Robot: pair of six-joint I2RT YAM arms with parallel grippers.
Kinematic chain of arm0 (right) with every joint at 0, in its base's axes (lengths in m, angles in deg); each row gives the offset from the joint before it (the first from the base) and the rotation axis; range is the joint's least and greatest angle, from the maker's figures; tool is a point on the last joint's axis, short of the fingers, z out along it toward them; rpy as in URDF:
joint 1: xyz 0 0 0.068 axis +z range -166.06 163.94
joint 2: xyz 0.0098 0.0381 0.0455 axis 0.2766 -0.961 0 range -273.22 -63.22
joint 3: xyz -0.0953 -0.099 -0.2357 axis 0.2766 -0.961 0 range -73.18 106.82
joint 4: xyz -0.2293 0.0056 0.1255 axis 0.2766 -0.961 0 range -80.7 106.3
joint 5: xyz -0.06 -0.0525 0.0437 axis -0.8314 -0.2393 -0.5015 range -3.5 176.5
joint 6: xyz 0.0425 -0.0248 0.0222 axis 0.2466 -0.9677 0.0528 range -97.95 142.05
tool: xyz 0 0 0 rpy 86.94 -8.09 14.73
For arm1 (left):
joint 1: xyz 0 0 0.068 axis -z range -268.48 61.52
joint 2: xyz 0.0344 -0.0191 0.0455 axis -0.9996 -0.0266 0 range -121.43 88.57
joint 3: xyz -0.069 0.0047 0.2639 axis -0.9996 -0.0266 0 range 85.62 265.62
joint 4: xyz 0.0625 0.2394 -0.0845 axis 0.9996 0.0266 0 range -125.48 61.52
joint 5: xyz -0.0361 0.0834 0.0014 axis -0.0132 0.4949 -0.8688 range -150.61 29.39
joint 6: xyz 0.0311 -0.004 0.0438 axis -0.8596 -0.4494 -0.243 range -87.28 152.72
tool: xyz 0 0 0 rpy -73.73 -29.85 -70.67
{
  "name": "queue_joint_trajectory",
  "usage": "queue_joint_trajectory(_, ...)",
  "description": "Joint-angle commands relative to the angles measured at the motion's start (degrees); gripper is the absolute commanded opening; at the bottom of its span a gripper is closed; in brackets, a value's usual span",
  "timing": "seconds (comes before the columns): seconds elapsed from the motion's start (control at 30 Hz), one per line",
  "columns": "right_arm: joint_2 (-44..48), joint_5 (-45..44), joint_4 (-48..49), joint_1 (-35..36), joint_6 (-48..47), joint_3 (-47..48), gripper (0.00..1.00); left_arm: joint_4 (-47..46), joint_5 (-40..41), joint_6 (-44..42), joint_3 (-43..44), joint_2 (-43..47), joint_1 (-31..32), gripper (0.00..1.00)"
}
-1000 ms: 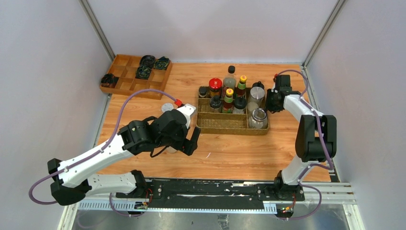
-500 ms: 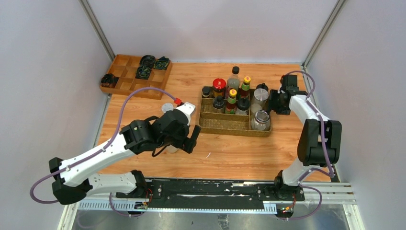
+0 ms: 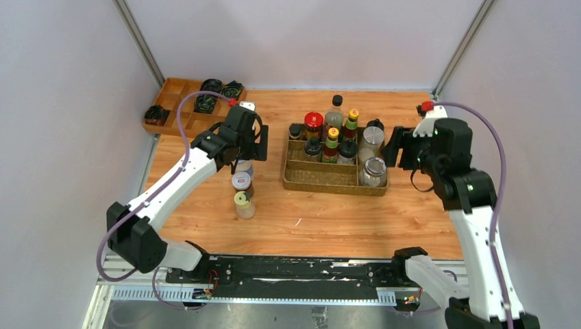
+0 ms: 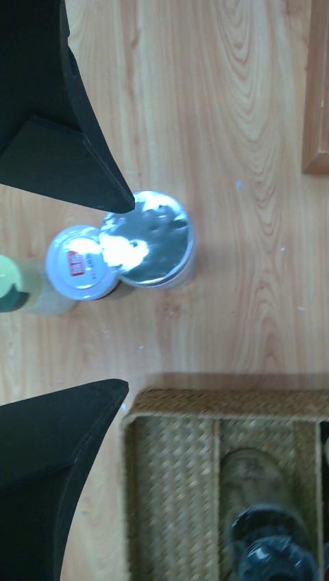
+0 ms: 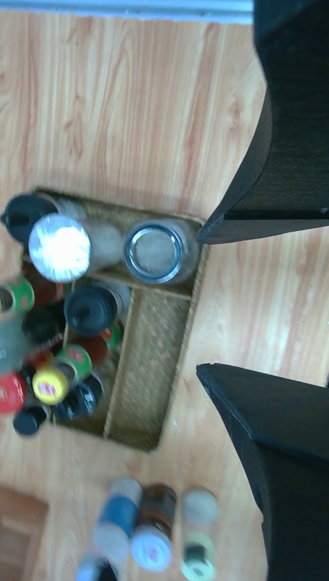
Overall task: Organize the condiment bottles
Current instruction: Pick up the bottle from the center of the board.
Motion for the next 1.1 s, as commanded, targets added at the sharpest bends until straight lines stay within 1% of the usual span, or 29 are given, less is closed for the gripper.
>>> queue_joint_trajectory(0.0, 7.1, 7.7, -9.2, 4.2, 1.2, -2.1, 0.70, -8.2, -0.2, -2.5, -0.4, -3.4, -3.2, 0.97)
queue_joint_trajectory(0.1, 11.5, 10.0, -11.4, 4.7, 1.7, -3.6, 0.70, -9.9, -0.1, -3.2, -0.9, -5.6, -4.9, 0.96)
queue_joint_trajectory(0.23, 14.5, 10.4, -13.1, 4.6, 1.4, -6.2, 0.70, -10.4, 1.4, -3.4, -1.3, -6.5, -6.1, 0.95)
queue_joint_trajectory(0.37, 15.9, 11.2, -12.9, 4.7, 1.8, -8.9, 0.70, -9.2, 2.9, -3.2, -2.3, -6.3, -6.4, 0.95)
queue_joint_trajectory(0.57, 15.8, 11.7, -12.0, 4.7, 1.9, -9.7, 0.70, -6.9, 2.0, -0.6, -5.3, -4.6, -6.5, 0.94)
queue_joint_trajectory(0.77, 16.4, 12.2, -11.5, 4.6, 2.3, -11.4, 0.70, -7.6, 2.2, 0.4, -9.3, -1.9, -6.5, 0.94)
queue_joint_trajectory(0.8, 16.6, 12.3, -11.3, 4.7, 2.4, -11.7, 0.70, -8.0, 2.1, 0.3, -9.5, -1.7, -6.5, 0.92)
queue_joint_trajectory(0.93, 17.4, 12.8, -11.0, 4.7, 2.7, -12.5, 0.70, -9.0, 0.2, -0.8, -8.2, -2.8, -6.5, 0.74)
queue_joint_trajectory(1.0, 17.9, 12.8, -11.2, 4.7, 2.7, -12.8, 0.70, -10.6, -1.6, -1.6, -7.6, -3.4, -6.5, 0.67)
queue_joint_trajectory(1.07, 18.3, 12.9, -11.5, 4.7, 2.5, -13.0, 0.70, -12.0, -1.9, -2.0, -7.3, -3.7, -6.5, 0.64)
